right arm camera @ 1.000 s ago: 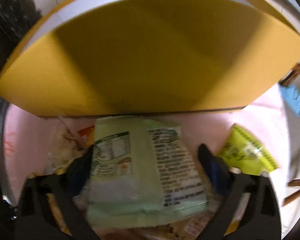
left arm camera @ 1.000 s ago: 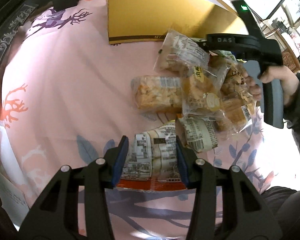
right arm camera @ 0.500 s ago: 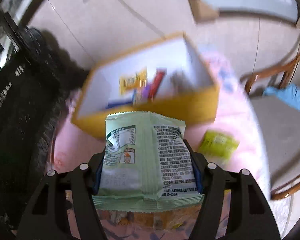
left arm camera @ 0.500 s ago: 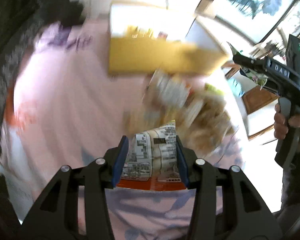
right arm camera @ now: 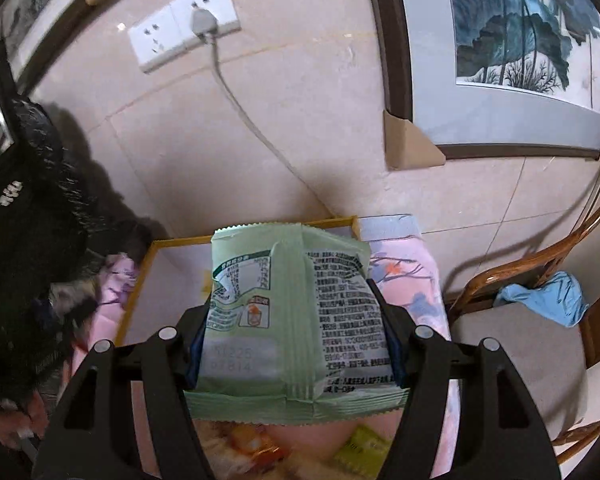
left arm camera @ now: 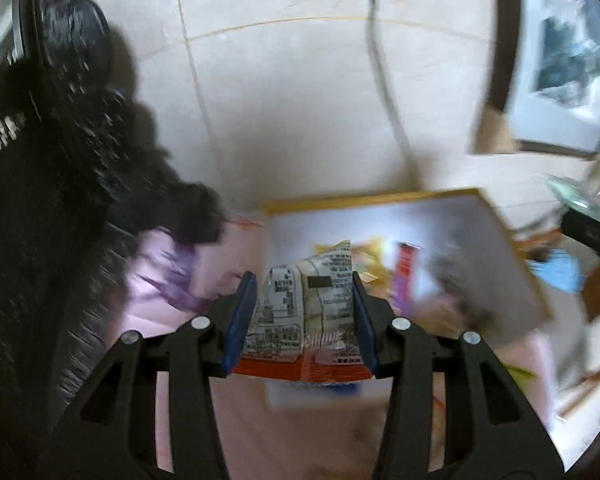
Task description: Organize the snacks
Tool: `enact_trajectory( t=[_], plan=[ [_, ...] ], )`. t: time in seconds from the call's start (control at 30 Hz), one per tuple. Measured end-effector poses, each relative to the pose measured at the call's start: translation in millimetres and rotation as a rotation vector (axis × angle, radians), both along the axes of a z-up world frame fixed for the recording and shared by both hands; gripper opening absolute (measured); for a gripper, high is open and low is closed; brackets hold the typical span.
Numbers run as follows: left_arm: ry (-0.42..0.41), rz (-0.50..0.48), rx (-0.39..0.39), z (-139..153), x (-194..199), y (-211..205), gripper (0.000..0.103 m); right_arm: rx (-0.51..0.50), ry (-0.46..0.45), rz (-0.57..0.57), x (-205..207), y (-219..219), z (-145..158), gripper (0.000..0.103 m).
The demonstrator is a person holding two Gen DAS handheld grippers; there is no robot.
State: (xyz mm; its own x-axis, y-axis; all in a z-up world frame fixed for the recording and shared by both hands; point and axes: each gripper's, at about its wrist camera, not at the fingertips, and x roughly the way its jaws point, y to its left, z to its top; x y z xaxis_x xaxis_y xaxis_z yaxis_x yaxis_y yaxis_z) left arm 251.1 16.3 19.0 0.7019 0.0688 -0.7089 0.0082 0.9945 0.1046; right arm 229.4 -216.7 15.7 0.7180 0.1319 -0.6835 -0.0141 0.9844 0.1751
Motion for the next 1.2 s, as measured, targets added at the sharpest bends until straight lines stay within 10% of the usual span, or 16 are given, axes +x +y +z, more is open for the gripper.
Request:
enact_trajectory(
  t=[0.27, 0.3, 0.33, 0.57, 0.8, 1.13, 1.2],
  plan=[
    [0.068, -0.043, -0.116, -15.0, 39.3, -8.2, 0.047, 0.023, 0.029, 0.01, 19.5, -4.0, -17.6, 0.073],
    [0.067, -0.034, -0.137, -16.3, 40.3, -8.5, 0.061, 0.021, 0.037, 0.003, 22.9, -5.4, -19.9, 0.091],
    [0.068, -0.018, -0.163, -18.9, 39.4, -5.9, 0.101, 0.007, 0.046, 0.001, 24.1, -4.3, -19.9, 0.102],
    [0.106, 0.002, -0.179, -39.3, -8.8, 16.1, 0.101, -0.129, 0.099, 0.14, -36.8, -4.2, -41.9, 0.102],
    [0.228, 0.052, 0.04, -94.7, -73.9, 24.9, 0.101, -0.269, 0.324, 0.368, -87.0, -5.2, -149.1, 0.102],
    [0.375, -0.038, 0.108, -146.8, -103.6, -20.4, 0.101, -0.261, 0.283, 0.509, -88.1, 5.8, -190.2, 0.102],
    [0.375, -0.067, 0.119, -146.4, -104.5, -32.6, 0.101, -0.237, 0.287, 0.517, -88.5, 8.8, -191.8, 0.082]
  ],
)
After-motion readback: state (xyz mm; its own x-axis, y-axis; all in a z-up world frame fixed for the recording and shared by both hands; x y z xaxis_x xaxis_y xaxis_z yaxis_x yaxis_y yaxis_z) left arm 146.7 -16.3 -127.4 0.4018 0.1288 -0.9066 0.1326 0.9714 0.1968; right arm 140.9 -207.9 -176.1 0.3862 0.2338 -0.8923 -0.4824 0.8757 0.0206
